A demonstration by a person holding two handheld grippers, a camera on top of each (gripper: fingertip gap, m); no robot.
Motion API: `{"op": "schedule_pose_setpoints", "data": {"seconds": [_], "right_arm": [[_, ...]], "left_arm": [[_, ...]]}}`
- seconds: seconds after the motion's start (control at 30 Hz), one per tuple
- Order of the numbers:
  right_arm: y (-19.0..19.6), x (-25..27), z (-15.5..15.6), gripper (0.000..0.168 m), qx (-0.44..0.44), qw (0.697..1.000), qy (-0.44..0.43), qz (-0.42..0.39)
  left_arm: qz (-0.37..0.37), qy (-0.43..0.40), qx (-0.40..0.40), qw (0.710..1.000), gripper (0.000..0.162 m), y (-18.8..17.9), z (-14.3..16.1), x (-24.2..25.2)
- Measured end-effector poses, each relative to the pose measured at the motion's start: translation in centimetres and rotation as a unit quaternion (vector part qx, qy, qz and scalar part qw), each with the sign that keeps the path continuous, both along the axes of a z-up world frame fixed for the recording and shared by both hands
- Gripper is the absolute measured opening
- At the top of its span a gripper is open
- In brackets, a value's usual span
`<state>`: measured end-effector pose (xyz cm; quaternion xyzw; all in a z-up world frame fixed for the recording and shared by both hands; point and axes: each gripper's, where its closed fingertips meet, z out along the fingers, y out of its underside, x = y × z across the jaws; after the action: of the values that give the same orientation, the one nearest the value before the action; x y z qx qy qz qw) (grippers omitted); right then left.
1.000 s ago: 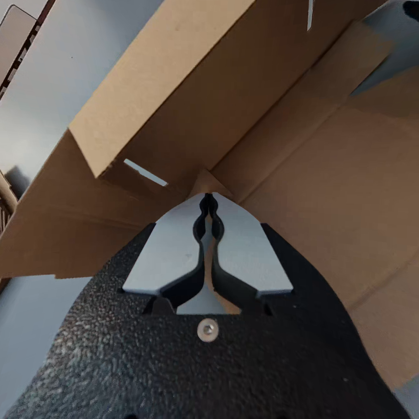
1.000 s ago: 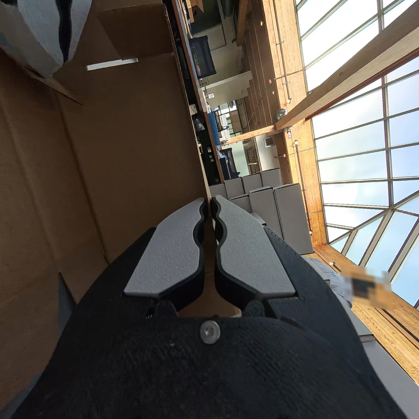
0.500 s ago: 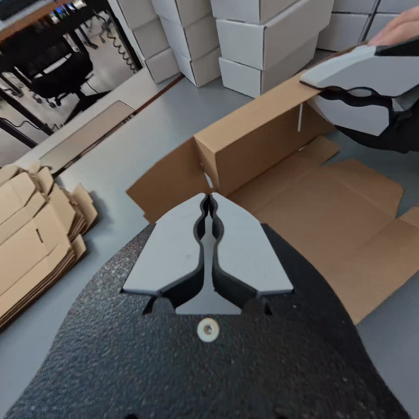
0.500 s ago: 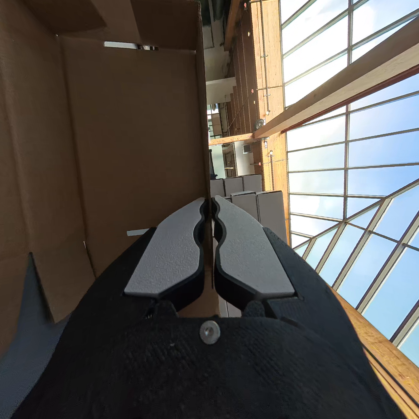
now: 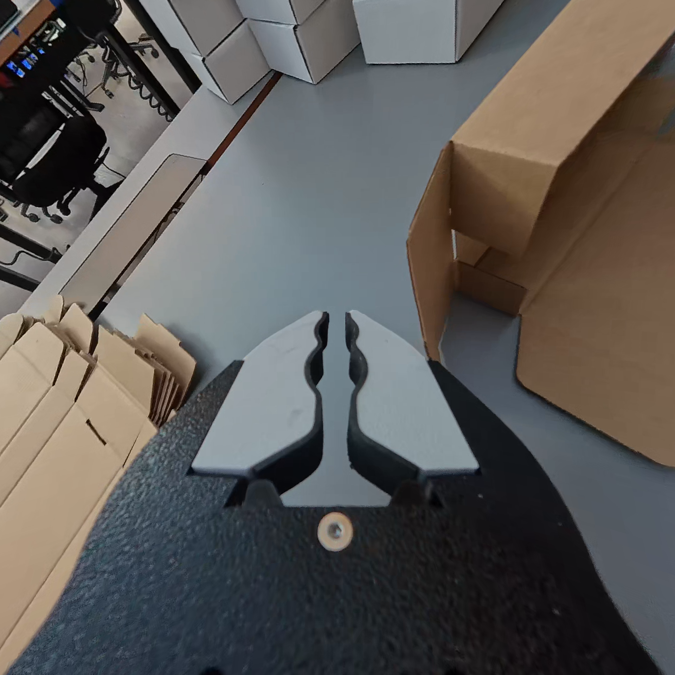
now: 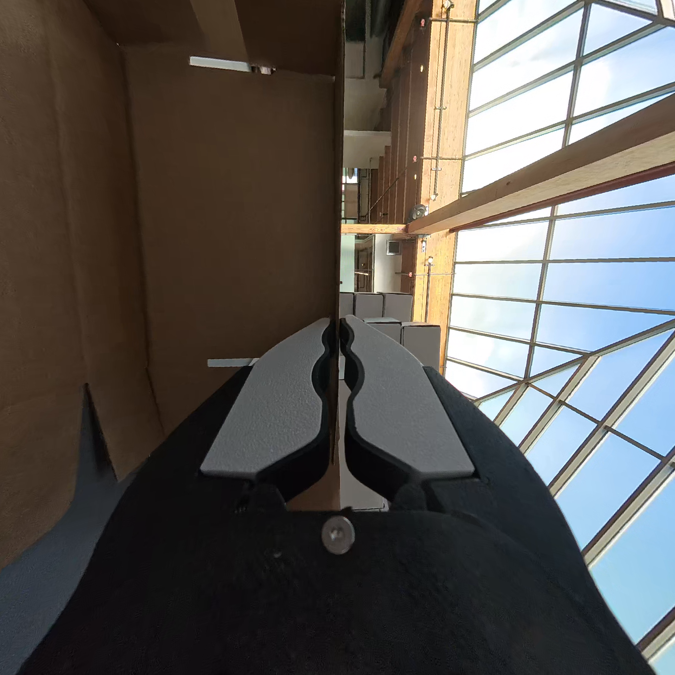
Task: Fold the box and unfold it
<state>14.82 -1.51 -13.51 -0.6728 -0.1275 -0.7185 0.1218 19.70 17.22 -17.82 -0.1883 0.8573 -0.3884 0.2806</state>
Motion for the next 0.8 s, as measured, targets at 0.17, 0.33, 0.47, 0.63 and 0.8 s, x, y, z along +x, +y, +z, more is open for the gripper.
{"op": "schedule_pose_setpoints", "data": {"seconds": [0.17, 0.33, 0.47, 0.63, 0.8], "right_arm": [[0.1, -0.1, 0.0, 0.002, 0.025, 0.999, 0.023, -0.027], [0.2, -0.7, 0.0, 0.001, 0.018, 0.999, 0.007, -0.043], [0.0, -0.8, 0.0, 0.001, 0.023, 0.998, 0.009, -0.052], [0.0, -0.7, 0.0, 0.001, 0.015, 0.998, 0.010, -0.066], [-0.1, -0.1, 0.0, 0.002, 0.025, 0.996, 0.032, -0.074]], "left_arm": [[-0.022, 0.018, -0.004, 1.000, 0.007, -2.5, -0.2, -2.6], [0.044, -0.011, 0.021, 0.999, 0.000, -2.8, -0.3, -3.0], [0.061, 0.003, -0.032, 0.998, 0.000, -3.0, -0.4, -3.7], [0.021, 0.039, -0.115, 0.992, 0.005, -3.3, -0.5, -4.2], [-0.050, 0.125, -0.157, 0.978, 0.021, -3.2, -0.3, -4.7]]}}
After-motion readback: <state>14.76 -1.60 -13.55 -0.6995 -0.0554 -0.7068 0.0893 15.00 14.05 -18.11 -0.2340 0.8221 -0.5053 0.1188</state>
